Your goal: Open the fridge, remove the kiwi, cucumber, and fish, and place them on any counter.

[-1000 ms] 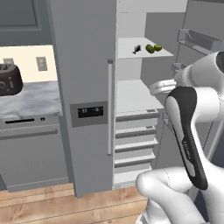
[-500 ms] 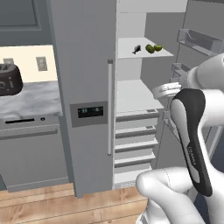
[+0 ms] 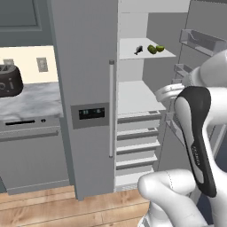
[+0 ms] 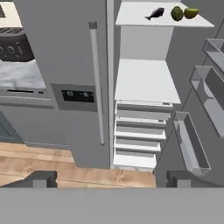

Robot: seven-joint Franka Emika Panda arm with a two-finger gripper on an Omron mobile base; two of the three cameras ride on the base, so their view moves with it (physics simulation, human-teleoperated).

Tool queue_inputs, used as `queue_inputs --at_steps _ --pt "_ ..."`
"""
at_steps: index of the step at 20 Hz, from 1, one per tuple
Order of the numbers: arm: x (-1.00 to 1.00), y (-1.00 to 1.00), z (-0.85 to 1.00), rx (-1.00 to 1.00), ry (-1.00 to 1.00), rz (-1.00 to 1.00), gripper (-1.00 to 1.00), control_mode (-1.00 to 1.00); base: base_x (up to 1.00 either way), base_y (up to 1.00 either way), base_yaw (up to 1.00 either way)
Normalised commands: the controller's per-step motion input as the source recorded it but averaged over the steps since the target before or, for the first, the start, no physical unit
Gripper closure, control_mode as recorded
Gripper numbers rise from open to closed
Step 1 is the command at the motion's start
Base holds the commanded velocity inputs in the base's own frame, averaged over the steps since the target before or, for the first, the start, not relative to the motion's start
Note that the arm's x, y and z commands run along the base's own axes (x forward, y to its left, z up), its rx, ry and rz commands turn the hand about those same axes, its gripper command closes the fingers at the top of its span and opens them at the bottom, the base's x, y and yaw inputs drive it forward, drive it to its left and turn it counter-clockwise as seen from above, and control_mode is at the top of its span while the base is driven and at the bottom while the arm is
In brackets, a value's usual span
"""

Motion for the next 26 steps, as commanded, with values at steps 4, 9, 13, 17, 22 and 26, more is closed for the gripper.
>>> queue_inputs --at_steps 4,9,13,17,22,26 --pt "-0.01 0.00 0.00 0.00 0.08 0.00 -1.00 -1.00 0.00 0.00 0.00" --pt "0.00 -0.08 0.00 0.00 0.09 0.00 -1.00 1.00 0.00 -0.02 0.00" --pt "0.00 0.00 0.00 0.00 0.00 0.00 -1.00 1.00 0.10 -0.09 -0.02" --pt "0.00 0.00 0.00 0.00 0.00 0.00 -1.00 1.00 0.19 -0.11 -0.02" --pt "0.00 0.00 0.00 0.00 0.00 0.00 -1.00 1.00 0.21 -0.03 -0.01" --pt "0.00 0.00 0.00 0.00 0.00 0.00 -1.00 1.00 0.34 -0.01 -0.02"
